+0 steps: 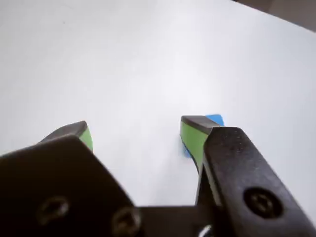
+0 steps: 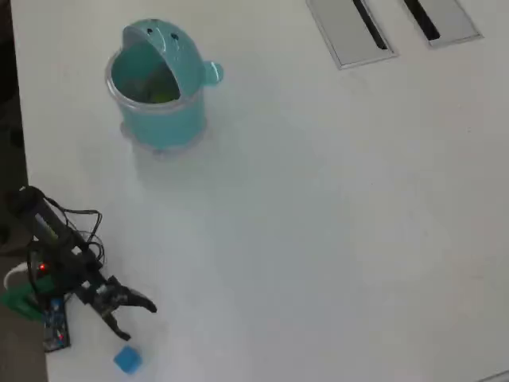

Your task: Grasp RGB lego blocks and put them in the bin one by one.

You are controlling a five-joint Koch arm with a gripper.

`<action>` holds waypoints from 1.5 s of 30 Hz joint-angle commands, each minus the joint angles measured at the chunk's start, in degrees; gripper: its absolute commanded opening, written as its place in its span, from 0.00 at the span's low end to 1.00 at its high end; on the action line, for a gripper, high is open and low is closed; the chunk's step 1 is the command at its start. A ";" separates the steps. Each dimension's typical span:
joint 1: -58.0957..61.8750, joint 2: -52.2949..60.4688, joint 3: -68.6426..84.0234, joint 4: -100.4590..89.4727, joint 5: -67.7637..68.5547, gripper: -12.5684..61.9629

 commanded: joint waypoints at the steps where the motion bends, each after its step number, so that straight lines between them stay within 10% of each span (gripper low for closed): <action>1: 1.49 4.04 -4.75 0.88 -3.78 0.61; 45: 15.56 -30.67 -26.37 9.84 -10.28 0.57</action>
